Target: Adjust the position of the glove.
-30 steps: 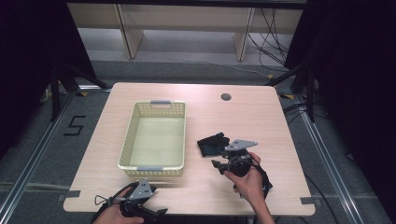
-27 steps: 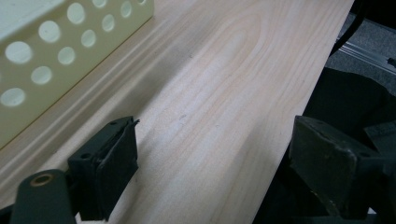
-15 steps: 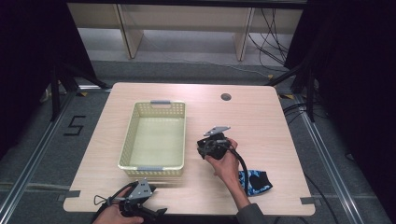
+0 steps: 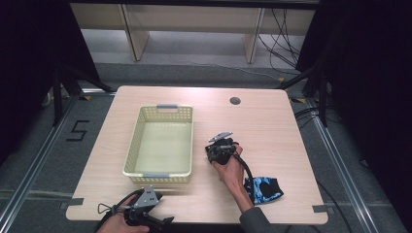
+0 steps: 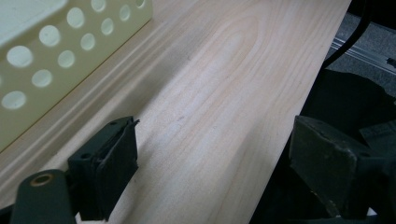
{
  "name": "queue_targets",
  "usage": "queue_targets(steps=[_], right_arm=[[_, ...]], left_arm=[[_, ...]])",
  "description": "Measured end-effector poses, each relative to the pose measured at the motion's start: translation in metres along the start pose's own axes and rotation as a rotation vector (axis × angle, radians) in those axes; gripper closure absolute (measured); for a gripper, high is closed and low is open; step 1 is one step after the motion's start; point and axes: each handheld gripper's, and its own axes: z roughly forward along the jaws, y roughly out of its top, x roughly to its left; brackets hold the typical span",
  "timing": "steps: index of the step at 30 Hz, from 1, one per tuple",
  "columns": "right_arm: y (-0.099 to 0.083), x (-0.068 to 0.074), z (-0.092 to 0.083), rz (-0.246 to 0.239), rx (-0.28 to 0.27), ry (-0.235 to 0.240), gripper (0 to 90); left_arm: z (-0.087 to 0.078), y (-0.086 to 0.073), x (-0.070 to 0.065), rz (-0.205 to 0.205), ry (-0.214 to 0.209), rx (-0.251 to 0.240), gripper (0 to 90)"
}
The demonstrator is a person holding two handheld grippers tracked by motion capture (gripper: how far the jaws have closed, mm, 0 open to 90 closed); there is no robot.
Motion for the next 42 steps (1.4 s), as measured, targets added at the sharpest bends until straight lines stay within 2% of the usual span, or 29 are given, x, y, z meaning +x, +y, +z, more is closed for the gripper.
queue_targets(steps=[4, 5, 6, 7, 8, 10, 11, 14, 15, 16, 17, 18, 19, 20, 22, 24, 25, 26, 27, 28, 29, 30, 32, 33, 34, 36, 37, 41, 42], right_arm=[[-0.002, 0.000, -0.002, 0.037, -0.011, 0.022, 67.4], [-0.002, -0.001, -0.002, 0.040, -0.026, 0.025, 77.2], [-0.003, -0.001, -0.004, 0.070, -0.043, 0.067, 88.1], [-0.005, -0.002, -0.003, 0.072, -0.054, 0.079, 88.2], [-0.006, -0.002, -0.002, 0.059, -0.033, 0.080, 88.4], [-0.007, -0.002, -0.001, 0.069, -0.058, 0.083, 88.5], [-0.007, -0.003, -0.003, 0.061, -0.044, 0.083, 88.5], [-0.006, -0.003, -0.006, 0.047, -0.052, 0.086, 88.8], [-0.006, -0.001, -0.008, 0.068, -0.067, 0.094, 88.8], [-0.006, -0.001, -0.008, 0.068, -0.067, 0.094, 88.8], [-0.004, -0.003, -0.014, 0.036, -0.068, 0.089, 88.9], [-0.004, -0.003, -0.014, 0.036, -0.068, 0.089, 88.9], [-0.003, -0.003, -0.019, 0.042, -0.070, 0.093, 88.9], [0.001, -0.006, -0.029, 0.029, -0.123, 0.090, 88.9], [0.003, -0.008, -0.033, 0.012, -0.136, 0.095, 88.9], [0.006, -0.009, -0.045, 0.023, -0.179, 0.091, 89.0], [0.008, -0.012, -0.052, 0.024, -0.172, 0.099, 89.0], [0.010, -0.016, -0.064, 0.029, -0.225, 0.107, 89.0], [0.010, -0.016, -0.064, 0.029, -0.225, 0.107, 89.0], [0.012, -0.020, -0.076, 0.042, -0.269, 0.121, 89.0], [0.012, -0.020, -0.076, 0.042, -0.269, 0.121, 89.0], [0.012, -0.021, -0.083, 0.050, -0.282, 0.129, 89.0], [0.011, -0.021, -0.096, 0.064, -0.321, 0.144, 89.0], [0.011, -0.021, -0.104, 0.061, -0.338, 0.158, 89.0], [0.010, -0.021, -0.110, 0.072, -0.361, 0.182, 89.0], [0.007, -0.018, -0.121, 0.082, -0.375, 0.199, 89.0], [0.002, -0.013, -0.132, 0.076, -0.388, 0.208, 89.0], [-0.009, -0.006, -0.147, 0.067, -0.400, 0.212, 89.0], [-0.018, -0.002, -0.154, 0.066, -0.410, 0.217, 89.0]], left_arm=[[0.000, 0.000, 0.000, -0.001, 0.001, 0.005, 15.1], [0.000, 0.000, 0.000, 0.000, 0.002, 0.006, 15.2], [0.000, -0.001, 0.000, -0.004, -0.001, 0.002, 15.1], [0.000, 0.000, -0.002, -0.013, -0.013, -0.008, 15.2], [0.000, 0.000, -0.001, -0.009, -0.009, -0.007, 15.2], [0.000, 0.000, -0.001, -0.009, -0.009, -0.007, 15.2], [0.000, 0.000, -0.001, -0.003, -0.006, -0.001, 15.3], [0.000, 0.000, -0.001, -0.007, -0.013, -0.006, 15.4], [0.000, 0.000, -0.001, -0.005, -0.006, -0.003, 15.4], [-0.001, 0.000, -0.001, -0.005, -0.009, -0.005, 15.4], [-0.001, 0.000, -0.001, -0.004, -0.009, -0.006, 15.5], [0.000, 0.000, -0.001, -0.009, -0.002, -0.010, 15.5], [-0.001, 0.001, -0.001, 0.006, -0.007, -0.010, 15.5], [-0.002, 0.001, 0.001, 0.024, -0.007, 0.004, 15.5], [-0.002, 0.001, 0.001, 0.027, -0.009, -0.001, 15.5], [-0.001, 0.001, -0.001, 0.007, -0.004, -0.013, 15.5], [-0.001, 0.000, -0.001, -0.008, -0.001, -0.011, 15.5], [0.000, 0.000, -0.002, -0.020, -0.005, -0.020, 15.5], [-0.002, 0.001, 0.000, 0.022, -0.005, 0.000, 15.5], [-0.002, 0.001, 0.001, 0.031, -0.005, 0.001, 15.5], [-0.002, 0.001, 0.001, 0.033, -0.003, -0.001, 15.5], [-0.002, 0.001, 0.000, 0.026, -0.004, -0.005, 15.5], [-0.001, 0.001, -0.002, -0.019, -0.008, -0.028, 15.5], [-0.001, 0.001, -0.002, -0.019, -0.005, -0.033, 15.5], [-0.001, 0.001, -0.002, -0.014, -0.002, -0.029, 15.5], [-0.002, 0.001, -0.002, -0.015, -0.003, -0.030, 15.5], [-0.002, 0.001, -0.002, -0.019, -0.006, -0.033, 15.5], [-0.003, 0.001, -0.001, -0.007, 0.005, -0.023, 15.5], [-0.002, 0.001, -0.001, -0.019, 0.001, -0.029, 15.5]])
